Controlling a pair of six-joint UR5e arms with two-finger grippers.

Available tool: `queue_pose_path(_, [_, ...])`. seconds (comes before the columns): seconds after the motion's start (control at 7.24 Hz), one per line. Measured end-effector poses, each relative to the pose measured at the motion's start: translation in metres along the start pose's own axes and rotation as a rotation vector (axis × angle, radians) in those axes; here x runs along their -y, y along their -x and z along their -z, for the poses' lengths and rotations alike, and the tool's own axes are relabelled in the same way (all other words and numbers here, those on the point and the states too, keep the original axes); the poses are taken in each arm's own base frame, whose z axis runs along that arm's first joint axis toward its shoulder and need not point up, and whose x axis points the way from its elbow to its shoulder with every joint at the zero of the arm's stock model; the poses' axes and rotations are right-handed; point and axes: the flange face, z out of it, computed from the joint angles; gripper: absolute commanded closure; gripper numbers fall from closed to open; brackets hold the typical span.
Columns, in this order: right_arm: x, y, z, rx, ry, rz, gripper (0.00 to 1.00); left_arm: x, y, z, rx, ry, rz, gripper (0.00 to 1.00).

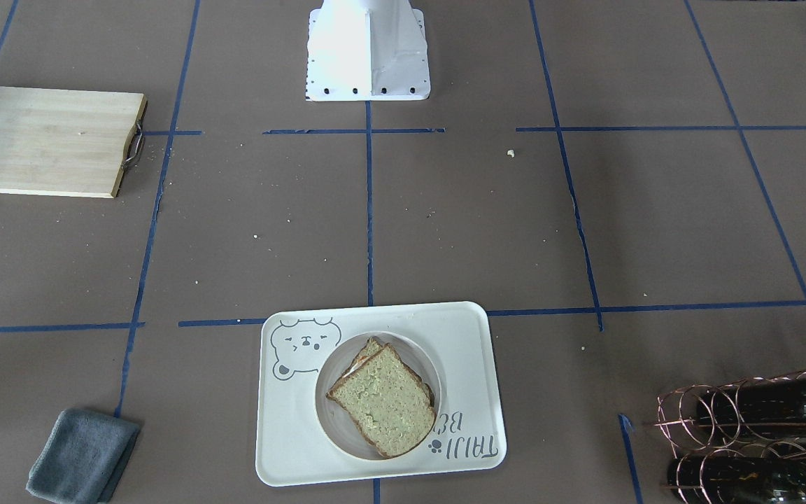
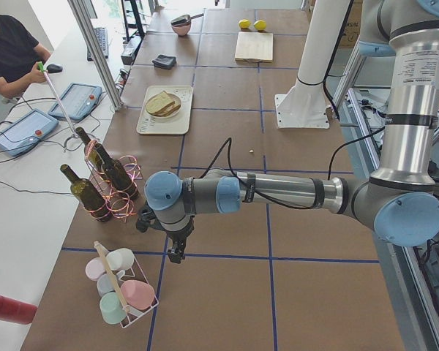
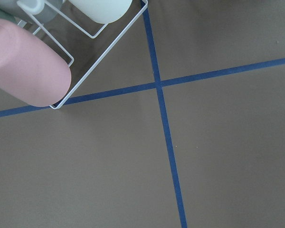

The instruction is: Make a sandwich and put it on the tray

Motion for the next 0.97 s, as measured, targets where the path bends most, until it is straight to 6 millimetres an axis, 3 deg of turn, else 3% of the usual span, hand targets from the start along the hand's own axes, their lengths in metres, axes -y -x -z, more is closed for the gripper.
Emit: queue_pose_path(0.97, [0.0009,-0.0025,0.0065,-0.002,-0.012,-0.009,0.0,0.001,-0.0002,0.0012,0.0,-0.003,-0.002,0.0])
